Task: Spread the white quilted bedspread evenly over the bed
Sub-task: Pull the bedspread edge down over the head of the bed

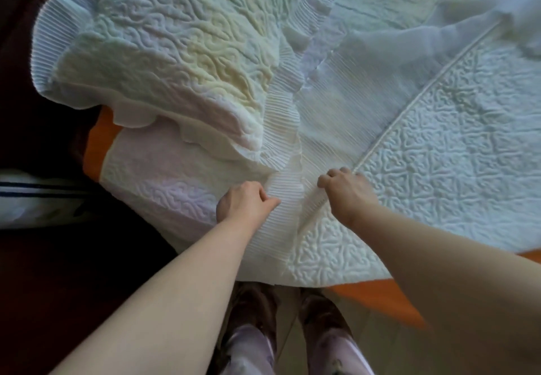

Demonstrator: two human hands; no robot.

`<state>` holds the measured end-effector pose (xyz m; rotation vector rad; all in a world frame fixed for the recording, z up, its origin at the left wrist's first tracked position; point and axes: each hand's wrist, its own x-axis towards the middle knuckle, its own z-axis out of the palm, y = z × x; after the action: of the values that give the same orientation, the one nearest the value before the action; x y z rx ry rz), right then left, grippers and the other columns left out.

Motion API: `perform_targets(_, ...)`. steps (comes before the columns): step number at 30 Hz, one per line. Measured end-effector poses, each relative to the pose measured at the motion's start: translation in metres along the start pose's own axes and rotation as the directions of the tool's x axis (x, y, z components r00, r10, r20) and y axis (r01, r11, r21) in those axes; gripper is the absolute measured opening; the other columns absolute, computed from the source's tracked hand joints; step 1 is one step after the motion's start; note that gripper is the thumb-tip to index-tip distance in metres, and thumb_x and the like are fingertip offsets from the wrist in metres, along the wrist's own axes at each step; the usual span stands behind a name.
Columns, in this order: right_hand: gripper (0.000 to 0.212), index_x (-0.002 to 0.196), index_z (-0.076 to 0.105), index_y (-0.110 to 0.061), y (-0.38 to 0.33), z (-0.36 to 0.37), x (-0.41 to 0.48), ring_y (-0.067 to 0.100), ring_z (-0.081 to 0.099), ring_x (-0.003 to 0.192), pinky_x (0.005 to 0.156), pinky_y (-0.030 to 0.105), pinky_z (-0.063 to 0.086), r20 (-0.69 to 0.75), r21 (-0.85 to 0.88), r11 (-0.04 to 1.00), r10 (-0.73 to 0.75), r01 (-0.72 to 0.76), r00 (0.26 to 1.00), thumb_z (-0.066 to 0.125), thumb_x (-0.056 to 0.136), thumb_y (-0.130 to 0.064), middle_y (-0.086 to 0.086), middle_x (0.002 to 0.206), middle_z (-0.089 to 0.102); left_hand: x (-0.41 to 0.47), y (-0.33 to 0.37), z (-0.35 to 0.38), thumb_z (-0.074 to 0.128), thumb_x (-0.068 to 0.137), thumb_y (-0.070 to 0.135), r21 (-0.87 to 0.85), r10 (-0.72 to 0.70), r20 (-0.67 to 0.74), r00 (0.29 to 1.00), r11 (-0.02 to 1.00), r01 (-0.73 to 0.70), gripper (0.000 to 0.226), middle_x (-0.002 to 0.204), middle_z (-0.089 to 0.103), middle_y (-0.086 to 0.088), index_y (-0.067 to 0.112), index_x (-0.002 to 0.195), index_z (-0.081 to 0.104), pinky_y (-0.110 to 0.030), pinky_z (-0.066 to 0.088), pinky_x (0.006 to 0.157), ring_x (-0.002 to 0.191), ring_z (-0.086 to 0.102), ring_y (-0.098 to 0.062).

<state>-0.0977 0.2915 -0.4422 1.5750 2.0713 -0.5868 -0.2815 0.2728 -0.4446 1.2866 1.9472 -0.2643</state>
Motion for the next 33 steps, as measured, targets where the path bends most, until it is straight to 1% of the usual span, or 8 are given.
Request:
perform_targets(9,0.031,0.118,0.059,-0.021,0.049,0.015,0.024,0.021,0.042,0.124,0.114,0.048,0.018,-0.056,-0.255,0.964,-0.089,0.072,0.994,0.045,0.092,-0.01,0.0,0.123,0.051,-0.001,0.029,0.054,0.073,0.064,0.063,0.155,-0.028,-0.036,0.999,0.987,0.034,0.079,0.129,0.052,-0.005,0.016,0.125,0.053,-0.038,0.044,0.098,0.124,0.046,-0.024)
perform_targets(15,0.011,0.098,0.05,-0.018,0.076,0.018,0.01,0.021,0.064,0.089,0.119,0.05,-0.002,-0.098,-0.161,0.981,-0.126,0.109,0.987,0.04,0.098,-0.014,-0.004,0.076,0.055,-0.021,0.042,0.067,0.063,0.072,0.066,0.174,0.226,-0.221,0.949,0.966,-0.189,0.049,0.114,0.054,0.008,0.031,0.106,0.059,-0.034,0.036,0.094,0.118,0.044,-0.017)
perform_targets(18,0.012,0.105,0.051,-0.021,0.09,0.015,-0.004,0.02,0.059,0.103,0.116,0.038,0.018,-0.112,-0.021,0.983,-0.185,0.184,0.976,0.044,0.099,-0.029,-0.004,0.099,0.064,-0.03,0.058,0.07,0.061,0.074,0.064,0.287,0.281,-0.057,0.958,0.924,-0.253,0.048,0.117,0.052,0.008,0.036,0.112,0.062,-0.036,0.029,0.094,0.12,0.038,-0.018)
perform_targets(21,0.015,0.111,0.053,-0.021,0.097,0.006,-0.012,0.019,0.055,0.109,0.094,0.029,0.035,-0.106,-0.005,0.966,-0.257,0.258,0.96,0.045,0.098,-0.022,-0.002,0.113,0.061,-0.037,0.067,0.07,0.053,0.088,0.041,0.358,0.3,0.042,0.953,0.886,-0.295,0.025,0.113,0.059,0.004,0.03,0.106,0.067,-0.038,0.029,0.094,0.118,0.043,-0.021)
perform_targets(23,0.026,0.114,0.056,-0.019,0.105,0.002,-0.019,0.021,0.053,0.113,0.099,0.031,0.034,-0.095,-0.12,0.977,-0.189,0.177,0.977,0.04,0.096,-0.01,0.0,0.115,0.061,-0.043,0.065,0.068,0.05,0.091,0.035,0.366,0.279,0.087,0.956,0.884,-0.291,0.02,0.106,0.064,0.002,0.028,0.101,0.066,-0.041,0.028,0.1,0.113,0.051,-0.021)
perform_targets(28,0.036,0.102,0.064,-0.018,0.119,0.011,-0.056,0.022,0.063,0.102,0.122,0.042,0.002,-0.1,-0.258,0.965,0.029,-0.054,0.995,0.036,0.089,0.0,0.003,0.098,0.07,-0.063,0.053,0.065,0.053,0.089,0.033,0.358,0.29,0.079,0.954,0.885,-0.298,0.015,0.105,0.068,0.001,0.026,0.095,0.065,-0.044,0.022,0.114,0.109,0.059,-0.021)
perform_targets(31,0.037,0.106,0.068,-0.017,0.115,0.032,-0.09,0.022,0.064,0.104,0.12,0.033,0.015,-0.054,-0.214,0.975,0.053,-0.063,0.997,0.042,0.088,0.002,0.003,0.103,0.07,-0.087,0.047,0.071,0.054,0.091,0.031,0.366,0.322,0.07,0.944,0.872,-0.325,0.014,0.106,0.067,-0.001,0.025,0.097,0.065,-0.038,0.034,0.103,0.109,0.058,-0.023)
perform_targets(33,0.036,0.102,0.068,-0.017,0.115,0.048,-0.108,0.021,0.064,0.102,0.121,0.034,0.009,-0.038,-0.187,0.98,0.053,-0.06,0.998,0.043,0.087,0.004,0.003,0.101,0.07,-0.104,0.042,0.076,0.054,0.092,0.031,0.396,0.328,0.069,0.942,0.858,-0.328,0.014,0.108,0.066,-0.001,0.025,0.098,0.064,-0.034,0.04,0.09,0.108,0.058,-0.024)
